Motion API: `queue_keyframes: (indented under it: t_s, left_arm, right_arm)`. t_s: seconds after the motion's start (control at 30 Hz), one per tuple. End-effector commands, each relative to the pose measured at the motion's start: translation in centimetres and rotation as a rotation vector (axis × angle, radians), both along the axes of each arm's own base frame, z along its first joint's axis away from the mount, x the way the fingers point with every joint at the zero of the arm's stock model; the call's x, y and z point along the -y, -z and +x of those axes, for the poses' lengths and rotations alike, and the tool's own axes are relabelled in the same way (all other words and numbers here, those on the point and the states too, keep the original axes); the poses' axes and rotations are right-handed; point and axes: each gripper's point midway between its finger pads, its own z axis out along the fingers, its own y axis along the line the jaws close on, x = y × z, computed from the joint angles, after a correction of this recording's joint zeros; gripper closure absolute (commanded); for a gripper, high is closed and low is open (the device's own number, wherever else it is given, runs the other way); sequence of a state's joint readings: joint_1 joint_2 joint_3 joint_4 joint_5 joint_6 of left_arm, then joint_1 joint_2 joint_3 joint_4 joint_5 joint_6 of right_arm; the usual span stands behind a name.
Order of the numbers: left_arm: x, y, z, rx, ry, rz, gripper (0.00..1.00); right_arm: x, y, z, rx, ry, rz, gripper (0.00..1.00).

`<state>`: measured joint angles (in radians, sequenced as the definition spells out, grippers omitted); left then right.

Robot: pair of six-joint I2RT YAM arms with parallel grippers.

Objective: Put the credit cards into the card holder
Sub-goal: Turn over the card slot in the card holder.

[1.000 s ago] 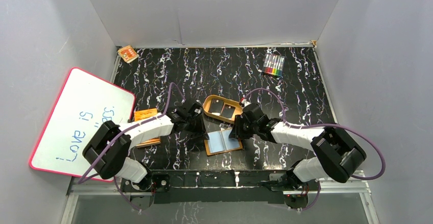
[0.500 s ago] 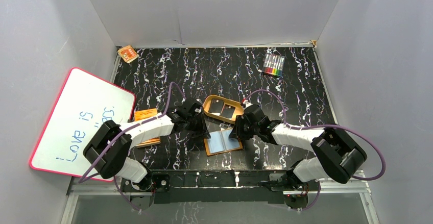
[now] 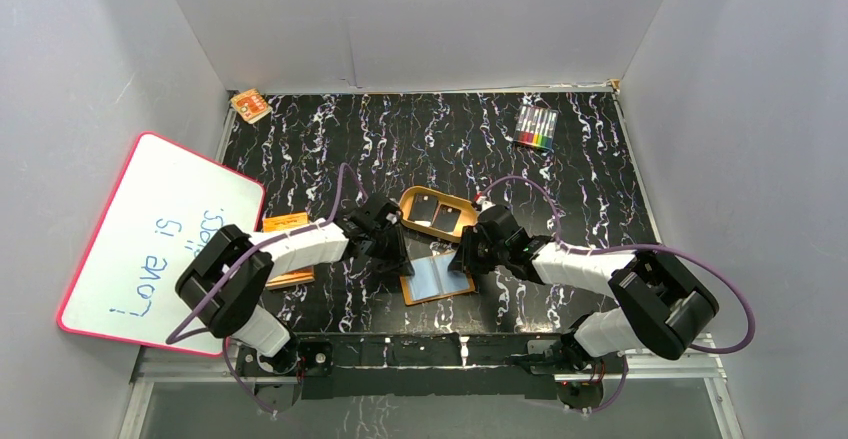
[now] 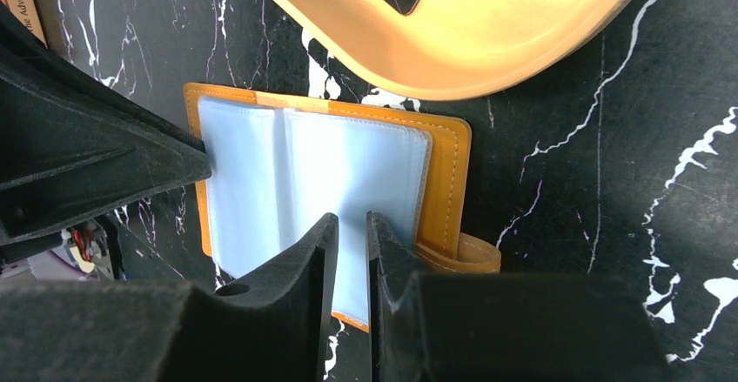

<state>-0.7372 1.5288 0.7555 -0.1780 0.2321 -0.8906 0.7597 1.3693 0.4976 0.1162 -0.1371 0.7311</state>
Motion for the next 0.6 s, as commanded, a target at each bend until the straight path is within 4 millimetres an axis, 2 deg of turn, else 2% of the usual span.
queue_keyframes:
  t_s: [0.0,0.23,0.57]
  left_arm:
    - [1.1,-0.1,0.2,-0.007,0.026,-0.028,0.85]
    - [2.8,-0.2,0.4,-0.016,0.055,-0.094,0.83]
    - [6.4,-2.4,1.1,0.018,0.111,-0.295,0.78]
  right_arm:
    - [2.3,2.8,-2.2,-0.088,0.003,-0.097,0.72]
    - [2.2,3.1,-2.7,-0.111,0.007,-0.079,0.72]
    - [2.3,3.1,-2.8,-0.113,0.016,-0.075,0.69]
